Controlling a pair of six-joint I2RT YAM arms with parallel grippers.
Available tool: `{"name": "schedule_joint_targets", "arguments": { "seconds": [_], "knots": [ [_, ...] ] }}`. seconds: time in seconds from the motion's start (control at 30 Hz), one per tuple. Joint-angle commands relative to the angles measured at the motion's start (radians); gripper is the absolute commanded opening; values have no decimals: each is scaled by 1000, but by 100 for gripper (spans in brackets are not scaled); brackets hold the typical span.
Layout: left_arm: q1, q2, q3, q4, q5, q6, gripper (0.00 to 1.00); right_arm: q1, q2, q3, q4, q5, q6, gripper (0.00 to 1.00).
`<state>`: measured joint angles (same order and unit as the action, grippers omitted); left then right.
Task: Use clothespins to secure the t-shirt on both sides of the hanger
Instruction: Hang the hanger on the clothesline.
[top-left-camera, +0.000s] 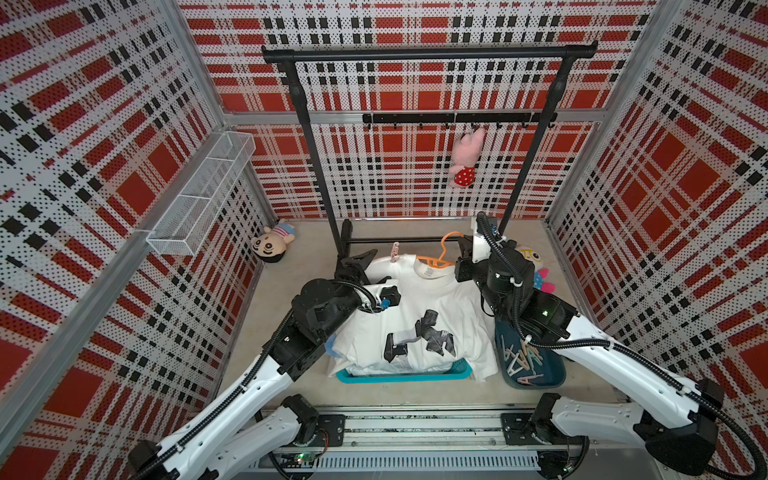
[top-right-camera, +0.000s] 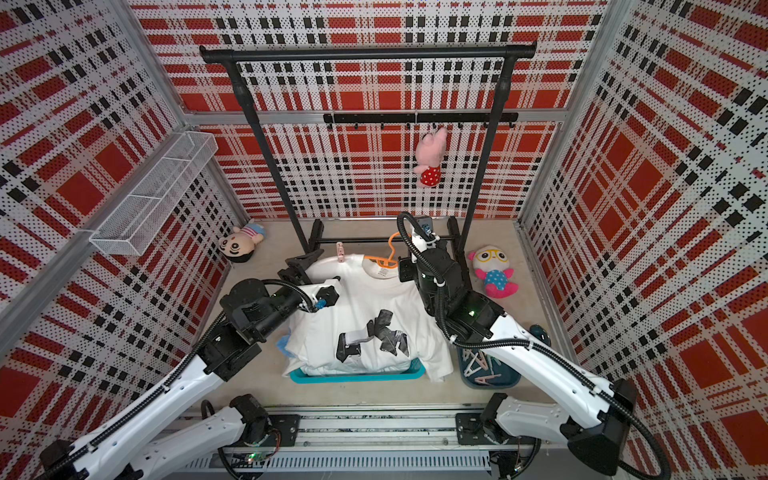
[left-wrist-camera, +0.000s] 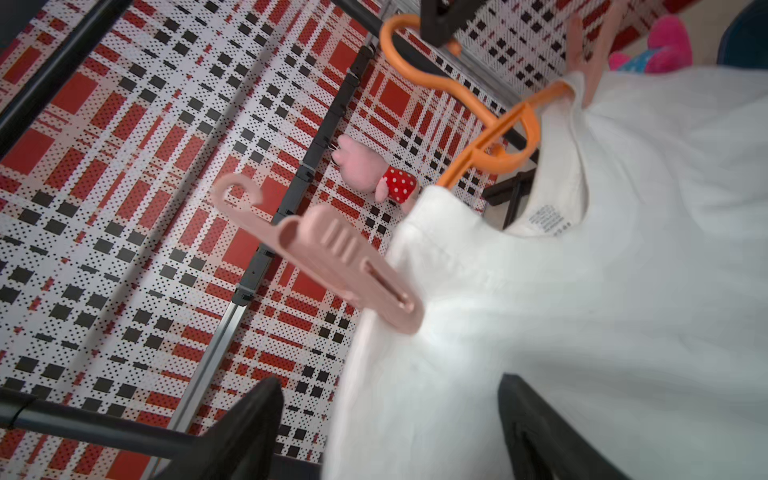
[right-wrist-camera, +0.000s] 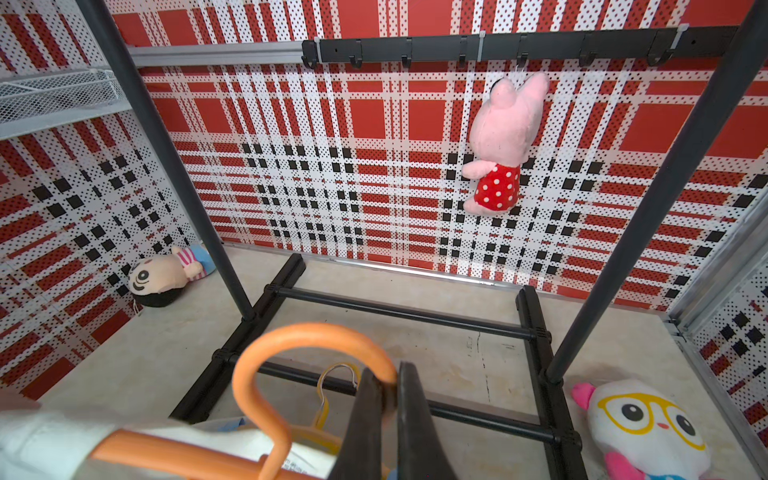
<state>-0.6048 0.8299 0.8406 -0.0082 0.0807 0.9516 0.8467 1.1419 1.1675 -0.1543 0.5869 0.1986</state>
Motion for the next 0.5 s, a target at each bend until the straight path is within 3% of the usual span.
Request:
{"name": "schedule_joint_targets", "arguments": {
  "seconds": [0.0,0.2,0.47],
  "knots": [
    [54,-32,63,43,199,-276,92,-6,-38,-10,118,-4,-10,0],
    [137,6,136,-26,386,-554,96,-6,-95,-54,179,-33,-77,0],
    [146,11,228,-267,449,-639,92,-6,-139,-91,238,-53,-161,0]
  ]
}}
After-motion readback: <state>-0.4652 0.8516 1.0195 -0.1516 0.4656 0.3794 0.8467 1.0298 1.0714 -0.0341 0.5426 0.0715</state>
